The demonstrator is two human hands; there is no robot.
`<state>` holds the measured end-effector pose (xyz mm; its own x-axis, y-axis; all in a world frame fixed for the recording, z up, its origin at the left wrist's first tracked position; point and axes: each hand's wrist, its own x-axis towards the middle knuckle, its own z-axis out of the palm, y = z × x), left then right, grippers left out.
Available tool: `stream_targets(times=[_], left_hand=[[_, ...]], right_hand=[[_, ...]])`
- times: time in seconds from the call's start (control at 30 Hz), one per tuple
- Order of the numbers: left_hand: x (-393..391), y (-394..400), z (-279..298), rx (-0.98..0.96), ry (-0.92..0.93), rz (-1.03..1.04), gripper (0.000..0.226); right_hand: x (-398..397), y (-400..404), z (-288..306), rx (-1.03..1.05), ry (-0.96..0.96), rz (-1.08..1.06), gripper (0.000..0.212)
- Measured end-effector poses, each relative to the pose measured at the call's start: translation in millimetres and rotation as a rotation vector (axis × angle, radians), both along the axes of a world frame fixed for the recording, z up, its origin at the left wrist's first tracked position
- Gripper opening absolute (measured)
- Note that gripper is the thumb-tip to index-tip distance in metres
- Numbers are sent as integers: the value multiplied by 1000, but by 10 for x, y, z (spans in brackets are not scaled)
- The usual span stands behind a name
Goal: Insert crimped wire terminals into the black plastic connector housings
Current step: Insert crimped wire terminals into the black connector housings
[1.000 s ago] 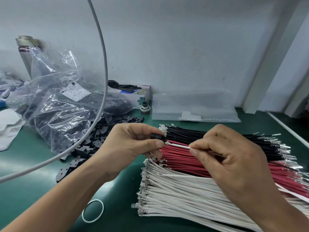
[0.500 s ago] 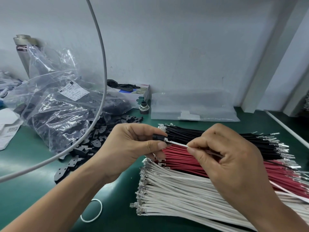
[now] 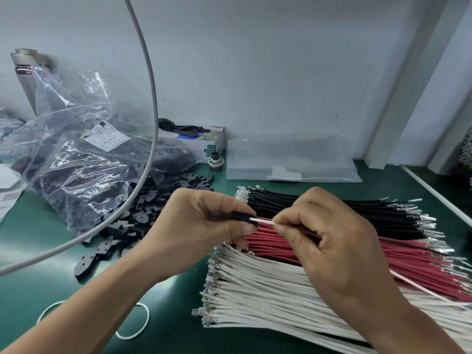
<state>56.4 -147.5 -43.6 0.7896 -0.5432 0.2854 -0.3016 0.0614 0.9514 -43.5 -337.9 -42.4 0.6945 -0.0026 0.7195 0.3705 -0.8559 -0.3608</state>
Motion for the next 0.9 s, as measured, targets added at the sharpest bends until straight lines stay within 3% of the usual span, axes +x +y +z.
stream_targets(times=[0.13,0.9], left_hand=[[-5,-2,3,-15,31,-1,24],[-41,2,60,28,-95,10,19]], right_hand=[[3,-64,-22,148,110,23,9],[35,31,-7,83,31,31,7]])
